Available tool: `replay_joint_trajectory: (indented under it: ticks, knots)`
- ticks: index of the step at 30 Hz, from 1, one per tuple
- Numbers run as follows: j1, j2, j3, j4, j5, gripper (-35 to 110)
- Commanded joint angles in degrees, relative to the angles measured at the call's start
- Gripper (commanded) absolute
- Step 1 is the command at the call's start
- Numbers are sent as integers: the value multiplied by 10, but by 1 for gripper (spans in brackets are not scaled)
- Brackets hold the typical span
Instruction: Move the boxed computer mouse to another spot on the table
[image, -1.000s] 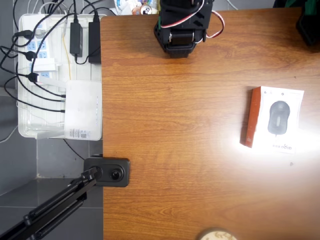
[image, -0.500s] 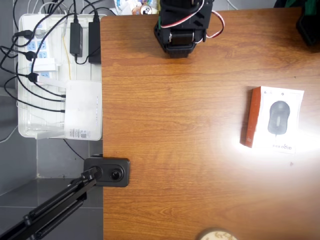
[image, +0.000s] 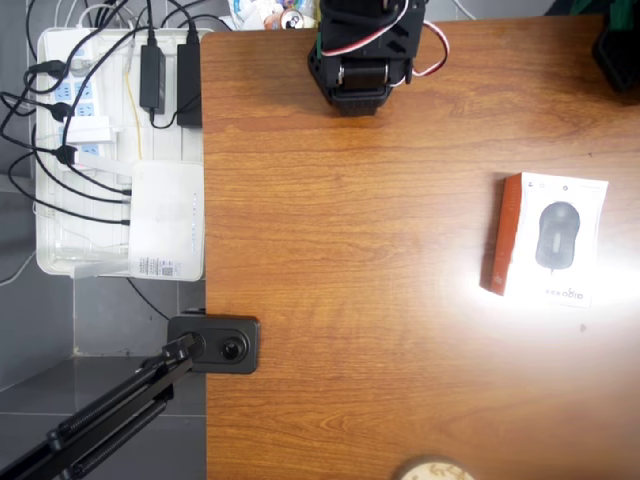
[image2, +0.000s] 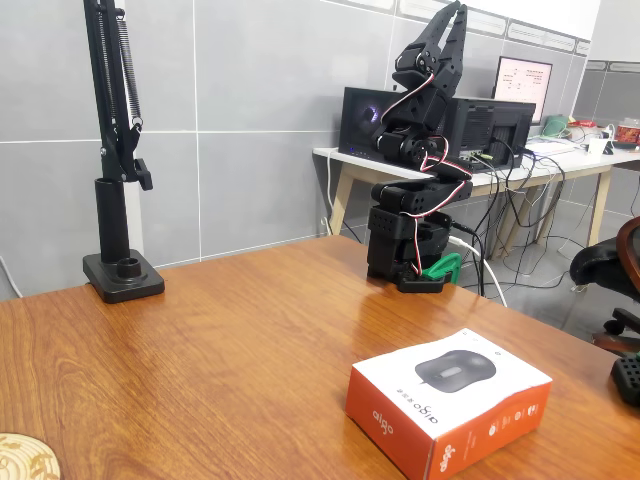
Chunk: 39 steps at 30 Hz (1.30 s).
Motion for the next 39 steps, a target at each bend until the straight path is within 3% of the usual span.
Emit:
replay_joint_trajectory:
  ticks: [1,39]
  knots:
    - [1,-4,-1,-2,4,0]
    - [1,-4,-1,-2,13,0]
